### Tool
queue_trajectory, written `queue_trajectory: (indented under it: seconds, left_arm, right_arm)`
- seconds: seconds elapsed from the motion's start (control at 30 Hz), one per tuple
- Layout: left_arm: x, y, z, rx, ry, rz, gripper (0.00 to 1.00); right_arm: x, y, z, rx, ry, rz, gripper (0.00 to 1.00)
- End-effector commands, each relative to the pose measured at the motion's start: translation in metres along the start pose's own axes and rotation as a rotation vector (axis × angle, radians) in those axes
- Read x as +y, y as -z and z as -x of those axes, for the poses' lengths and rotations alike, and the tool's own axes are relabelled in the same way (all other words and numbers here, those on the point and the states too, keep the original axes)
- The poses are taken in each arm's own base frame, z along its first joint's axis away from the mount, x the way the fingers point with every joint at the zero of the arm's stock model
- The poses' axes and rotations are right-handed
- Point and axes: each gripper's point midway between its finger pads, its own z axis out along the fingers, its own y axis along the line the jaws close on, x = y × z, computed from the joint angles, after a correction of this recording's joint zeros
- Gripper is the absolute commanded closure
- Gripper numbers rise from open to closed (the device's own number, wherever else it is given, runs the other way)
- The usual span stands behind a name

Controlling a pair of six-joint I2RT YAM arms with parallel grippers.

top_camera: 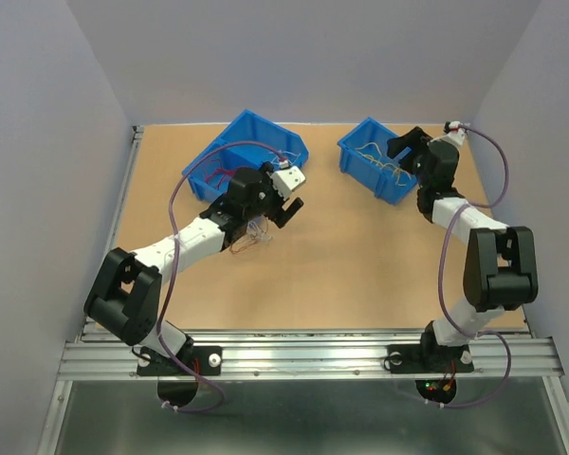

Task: Untangle the cables

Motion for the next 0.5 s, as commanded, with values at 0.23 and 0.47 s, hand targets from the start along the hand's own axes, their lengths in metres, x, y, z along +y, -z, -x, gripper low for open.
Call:
queue_trajectory:
  seconds: [0.23,0.47]
  left_arm:
    - [0.03,0.01,0.026,0.021,-0.038,0.12,0.04]
    - [0.03,0.005,0.019,0.061,-0.055,0.109,0.05]
  right_arm:
    - [0.015,0.092,0.023,-0.109,0.117,0.09,0.06]
    - [0.002,0.093,-0.007,-0.011,0.117,0.076,0.09]
